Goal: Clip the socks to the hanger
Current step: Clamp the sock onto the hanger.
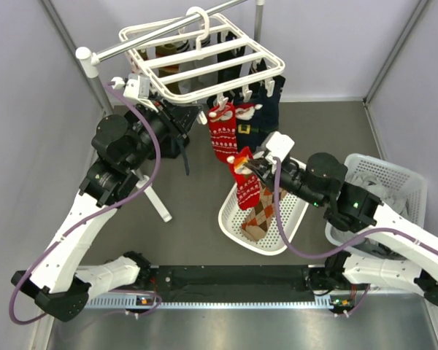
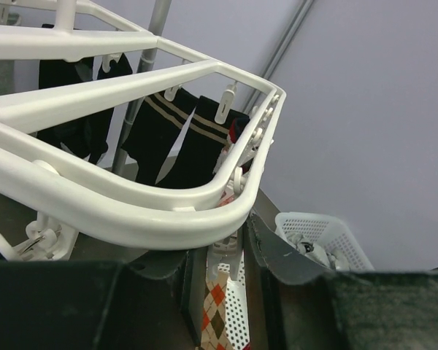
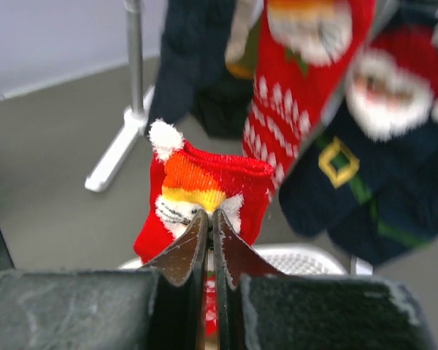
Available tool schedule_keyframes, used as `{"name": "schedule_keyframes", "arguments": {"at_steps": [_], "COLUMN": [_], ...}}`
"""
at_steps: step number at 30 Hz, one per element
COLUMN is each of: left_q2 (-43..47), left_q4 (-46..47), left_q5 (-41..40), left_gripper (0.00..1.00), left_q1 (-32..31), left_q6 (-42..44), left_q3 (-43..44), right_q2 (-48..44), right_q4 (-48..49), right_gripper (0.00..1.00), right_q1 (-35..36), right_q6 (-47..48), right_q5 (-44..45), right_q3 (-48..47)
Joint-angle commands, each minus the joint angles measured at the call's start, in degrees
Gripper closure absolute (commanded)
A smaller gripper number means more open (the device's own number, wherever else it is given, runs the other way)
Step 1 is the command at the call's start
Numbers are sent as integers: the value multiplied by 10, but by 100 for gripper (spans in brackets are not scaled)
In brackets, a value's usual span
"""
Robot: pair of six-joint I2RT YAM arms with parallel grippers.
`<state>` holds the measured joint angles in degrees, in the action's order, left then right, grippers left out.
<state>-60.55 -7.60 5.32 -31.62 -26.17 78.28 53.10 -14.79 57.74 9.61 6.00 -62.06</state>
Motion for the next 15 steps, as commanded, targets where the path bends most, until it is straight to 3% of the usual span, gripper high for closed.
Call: {"name": "schedule_keyframes", "arguments": {"at_steps": [1,15], "left_q2": [-3,-2], "left_q4": [21,18], "left_q5": [14,30], "left_gripper": [100,100], "left_q1": [-2,-2], "left_q6": [-13,-22], "left_q3": [22,28], "right_q2": [37,133], "right_q4": [84,172], "right_gripper": [100,100], "right_q1": [17,18], "right_q6": [64,115], "right_q5": [-35,-52], "right_q3": [-67,-126]}}
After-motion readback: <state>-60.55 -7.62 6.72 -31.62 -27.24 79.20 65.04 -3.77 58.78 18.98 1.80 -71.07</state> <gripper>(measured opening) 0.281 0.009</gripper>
